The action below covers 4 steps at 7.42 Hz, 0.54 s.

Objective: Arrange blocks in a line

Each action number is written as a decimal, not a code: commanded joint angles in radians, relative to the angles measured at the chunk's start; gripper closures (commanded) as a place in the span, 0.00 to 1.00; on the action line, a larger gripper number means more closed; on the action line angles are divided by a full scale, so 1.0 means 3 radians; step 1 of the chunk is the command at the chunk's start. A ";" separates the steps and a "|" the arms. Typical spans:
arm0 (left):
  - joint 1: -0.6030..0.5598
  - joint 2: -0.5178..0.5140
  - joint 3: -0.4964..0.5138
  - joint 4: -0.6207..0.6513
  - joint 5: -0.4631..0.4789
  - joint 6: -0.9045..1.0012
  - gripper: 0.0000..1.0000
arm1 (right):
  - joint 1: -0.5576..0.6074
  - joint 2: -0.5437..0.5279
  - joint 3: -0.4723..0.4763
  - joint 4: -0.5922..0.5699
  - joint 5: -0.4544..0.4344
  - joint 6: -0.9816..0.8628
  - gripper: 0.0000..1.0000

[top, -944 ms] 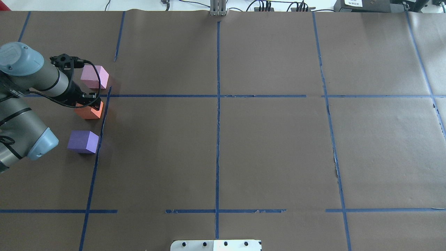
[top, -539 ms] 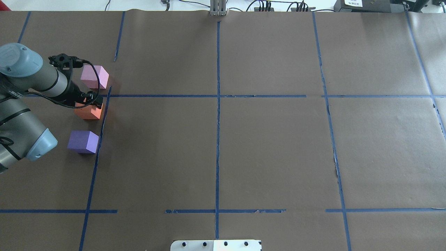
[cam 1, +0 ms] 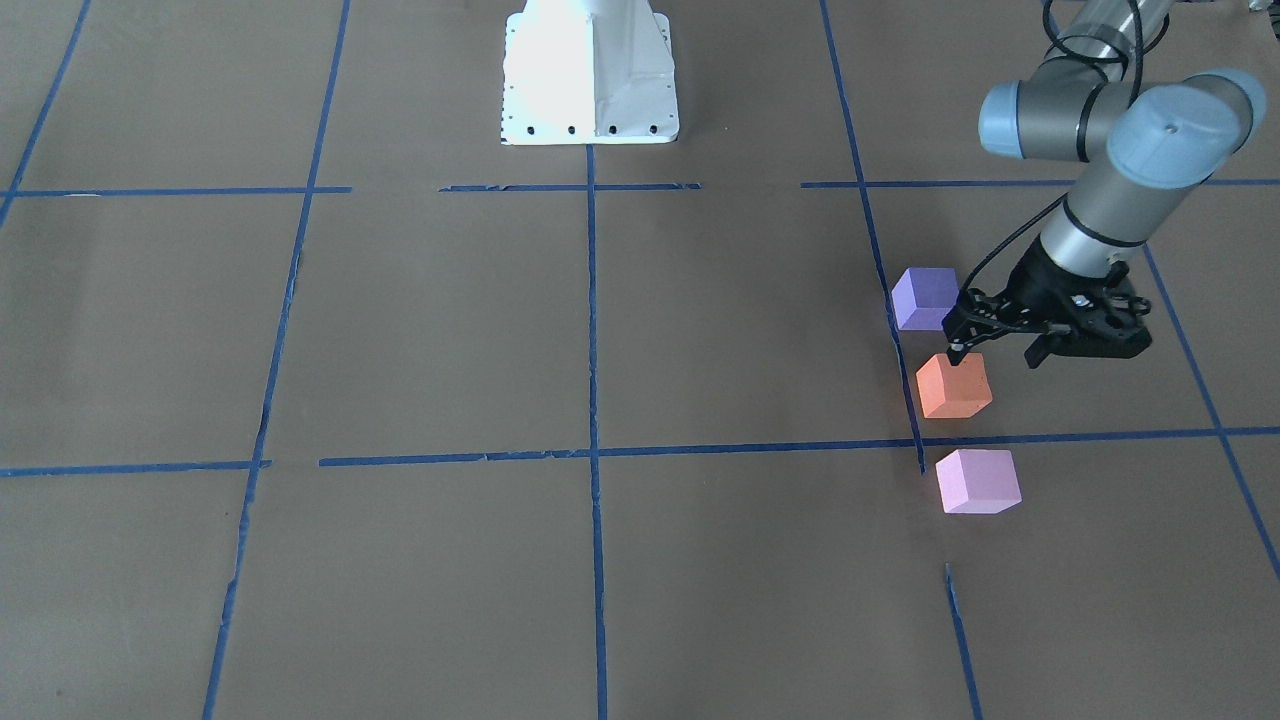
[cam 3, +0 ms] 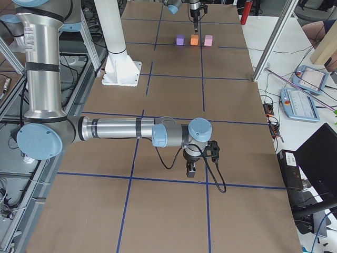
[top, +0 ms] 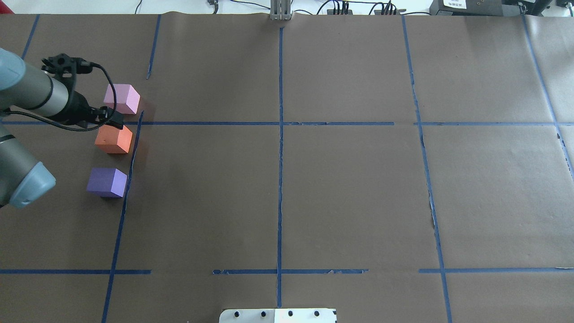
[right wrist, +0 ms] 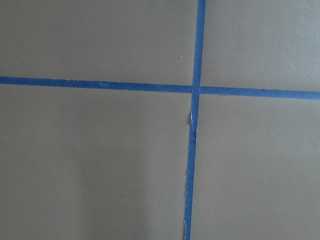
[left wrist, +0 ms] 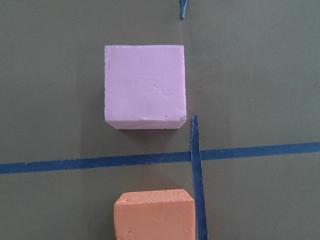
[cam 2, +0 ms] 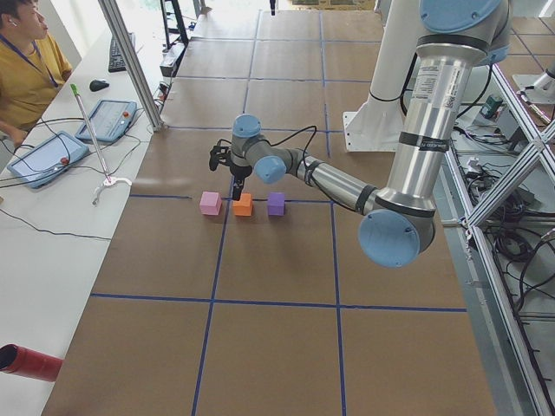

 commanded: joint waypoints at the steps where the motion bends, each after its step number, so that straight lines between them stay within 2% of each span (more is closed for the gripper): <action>1: -0.0257 0.0025 -0.0220 0.0215 -0.0003 0.0116 0.00 | 0.0000 0.0000 0.0000 -0.0004 0.0000 0.0000 0.00; 2: -0.0257 0.0025 -0.0240 0.0210 0.0002 0.0161 0.00 | 0.0000 0.0000 0.0000 0.0001 0.0000 0.0000 0.00; 3: -0.0318 0.0080 -0.0276 0.0220 -0.0033 0.0582 0.00 | 0.0000 0.0000 0.0000 0.0001 0.0000 0.0000 0.00; 4: -0.0581 0.0177 -0.0180 0.0225 -0.0115 0.1133 0.00 | 0.0000 0.0000 0.0000 -0.0004 0.0000 0.0000 0.00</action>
